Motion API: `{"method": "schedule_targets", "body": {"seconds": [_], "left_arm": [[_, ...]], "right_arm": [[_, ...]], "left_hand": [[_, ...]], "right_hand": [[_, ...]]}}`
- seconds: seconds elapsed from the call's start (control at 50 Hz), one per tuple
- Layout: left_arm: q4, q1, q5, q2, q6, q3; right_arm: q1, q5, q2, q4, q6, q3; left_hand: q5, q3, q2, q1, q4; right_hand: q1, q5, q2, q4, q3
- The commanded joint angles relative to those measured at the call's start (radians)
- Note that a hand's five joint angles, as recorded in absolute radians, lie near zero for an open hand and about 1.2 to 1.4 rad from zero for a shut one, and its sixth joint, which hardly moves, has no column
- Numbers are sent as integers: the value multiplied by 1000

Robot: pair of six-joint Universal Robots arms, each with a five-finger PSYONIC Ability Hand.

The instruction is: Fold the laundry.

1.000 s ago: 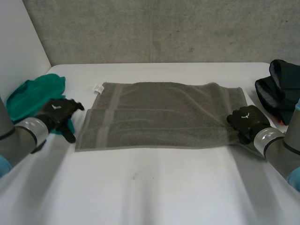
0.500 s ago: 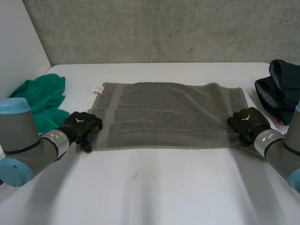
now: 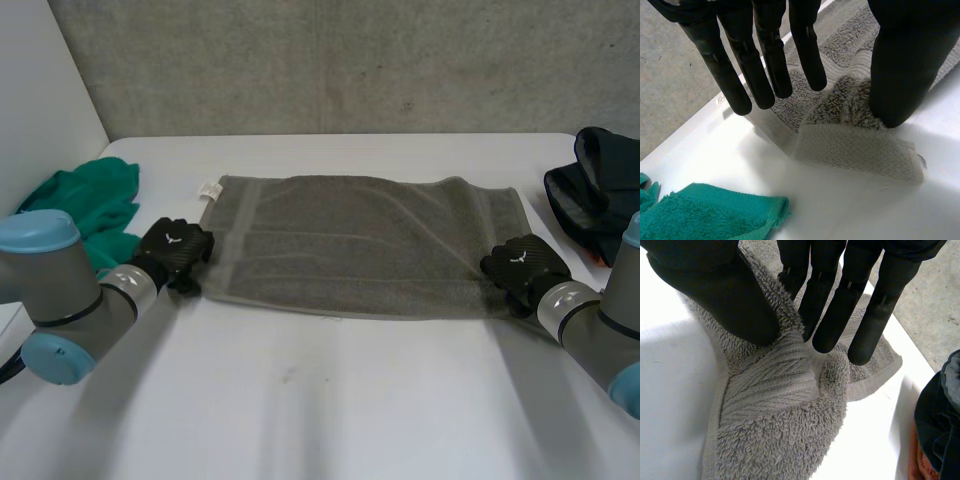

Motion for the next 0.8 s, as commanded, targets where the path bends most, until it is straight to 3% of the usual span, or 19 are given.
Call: {"method": "schedule_targets", "body": {"seconds": [0.02, 0.12, 0.26, 0.38, 0.48, 0.58, 0.72, 0.8], "left_arm": [[-5, -7, 2, -15, -10, 22], [-19, -15, -6, 8, -15, 13], [-177, -1, -18, 221, -30, -74], [-382, 55, -18, 478, 22, -156], [-597, 71, -9, 606, 118, -182], [-727, 60, -21, 556, 192, -173], [-654, 20, -125, 355, 188, -42], [-577, -19, -183, 257, 157, 135]], "right_arm": [[-1, 1, -1, -2, 5, -4], [-1, 1, -9, 4, 6, -12], [-3, 7, -78, 117, -21, -41], [-79, 2, -231, 434, -156, -102], [-135, -11, -266, 677, -302, -126], [-112, -7, -179, 754, -399, -161], [-72, 36, -32, 685, -348, -268], [-40, 76, 31, 593, -284, -420]], "left_hand": [[629, 609, 608, 601, 618], [630, 609, 608, 601, 618], [630, 609, 608, 601, 618], [630, 609, 608, 601, 618], [630, 609, 608, 601, 618], [630, 609, 608, 601, 618], [630, 609, 608, 601, 618], [630, 609, 608, 601, 618]], "right_hand": [[292, 193, 211, 199, 207], [292, 193, 211, 199, 207], [292, 193, 211, 199, 207], [292, 193, 211, 199, 207], [292, 193, 211, 199, 207], [292, 193, 211, 199, 207], [292, 193, 211, 199, 207], [292, 193, 211, 199, 207]]}}
